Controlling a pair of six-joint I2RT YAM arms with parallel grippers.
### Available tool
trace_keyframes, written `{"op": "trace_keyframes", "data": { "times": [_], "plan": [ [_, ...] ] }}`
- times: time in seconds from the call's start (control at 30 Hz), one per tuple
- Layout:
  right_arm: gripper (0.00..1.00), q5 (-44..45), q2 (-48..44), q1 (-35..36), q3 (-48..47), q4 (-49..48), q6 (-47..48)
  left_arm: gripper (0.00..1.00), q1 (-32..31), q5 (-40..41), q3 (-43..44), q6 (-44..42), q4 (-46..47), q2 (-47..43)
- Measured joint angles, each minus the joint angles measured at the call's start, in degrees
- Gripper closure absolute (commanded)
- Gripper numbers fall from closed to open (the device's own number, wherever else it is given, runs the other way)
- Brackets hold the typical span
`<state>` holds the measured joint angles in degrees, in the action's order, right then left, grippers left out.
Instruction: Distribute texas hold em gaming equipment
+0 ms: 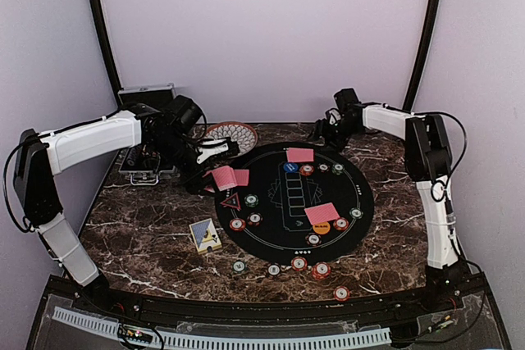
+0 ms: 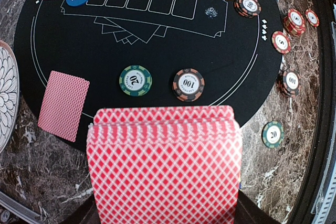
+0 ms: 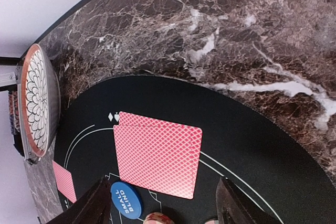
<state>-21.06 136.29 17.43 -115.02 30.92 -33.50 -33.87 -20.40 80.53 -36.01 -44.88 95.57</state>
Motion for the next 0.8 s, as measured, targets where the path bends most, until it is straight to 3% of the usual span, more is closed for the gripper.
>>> {"op": "trace_keyframes", "data": {
  "times": [0.23, 0.43, 0.63, 0.8],
  "plan": [
    [0.22, -2.54, -12.57, 0.68, 12.0, -3.26, 0.09, 1.0, 0.0, -0.04, 0.0, 0.0, 0.04, -0.02],
    [0.19, -11.82, -25.4, 6.21, 26.01, -14.64, -4.17, 1.0, 0.0, -0.13, 0.0, 0.02, 0.07, 0.0],
    [0.18, -18.88, -27.23, 17.07, 34.62, -24.65, -10.43, 1.0, 0.0, -0.15, 0.0, 0.02, 0.09, -0.02],
    [0.18, -21.57, -26.77, 22.25, 35.65, -29.09, -13.81, 1.0, 0.0, -0.17, 0.0, 0.02, 0.07, -0.02]
  ]
}}
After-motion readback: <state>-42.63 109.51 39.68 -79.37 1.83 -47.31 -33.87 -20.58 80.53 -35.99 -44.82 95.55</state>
